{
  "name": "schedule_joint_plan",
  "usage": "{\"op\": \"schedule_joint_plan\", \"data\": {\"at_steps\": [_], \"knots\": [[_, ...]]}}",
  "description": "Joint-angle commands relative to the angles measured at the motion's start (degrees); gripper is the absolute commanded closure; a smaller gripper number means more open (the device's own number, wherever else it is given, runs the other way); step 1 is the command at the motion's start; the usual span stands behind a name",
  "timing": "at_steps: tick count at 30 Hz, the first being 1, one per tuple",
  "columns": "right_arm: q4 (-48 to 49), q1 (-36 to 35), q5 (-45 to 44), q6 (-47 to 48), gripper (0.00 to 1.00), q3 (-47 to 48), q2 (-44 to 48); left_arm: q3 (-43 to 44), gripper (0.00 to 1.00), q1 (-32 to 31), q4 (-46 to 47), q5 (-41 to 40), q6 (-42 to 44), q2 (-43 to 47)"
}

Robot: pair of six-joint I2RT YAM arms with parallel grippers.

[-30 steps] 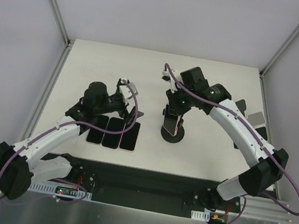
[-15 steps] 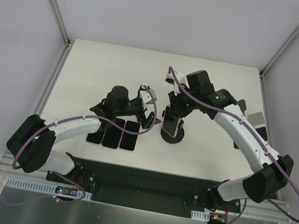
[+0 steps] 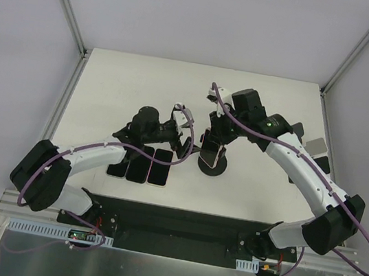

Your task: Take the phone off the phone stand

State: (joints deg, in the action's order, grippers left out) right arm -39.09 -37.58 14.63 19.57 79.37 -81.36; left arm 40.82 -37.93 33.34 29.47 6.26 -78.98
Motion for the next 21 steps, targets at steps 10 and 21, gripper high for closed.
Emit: {"op": "schedule_joint_plan", "data": {"at_steps": [10,21], "knots": [[12.02,0.14,-5.14,-11.04,0.99,-1.24,3.67,-4.53,0.01,-2.67,-2.32,-4.34,0.16,10.87],[8.15,0.05,-20.16,-19.4,0.99,0.26,3.75,1.63,0.01,-8.47,-5.3,-12.94,-8.11,6.73]]}}
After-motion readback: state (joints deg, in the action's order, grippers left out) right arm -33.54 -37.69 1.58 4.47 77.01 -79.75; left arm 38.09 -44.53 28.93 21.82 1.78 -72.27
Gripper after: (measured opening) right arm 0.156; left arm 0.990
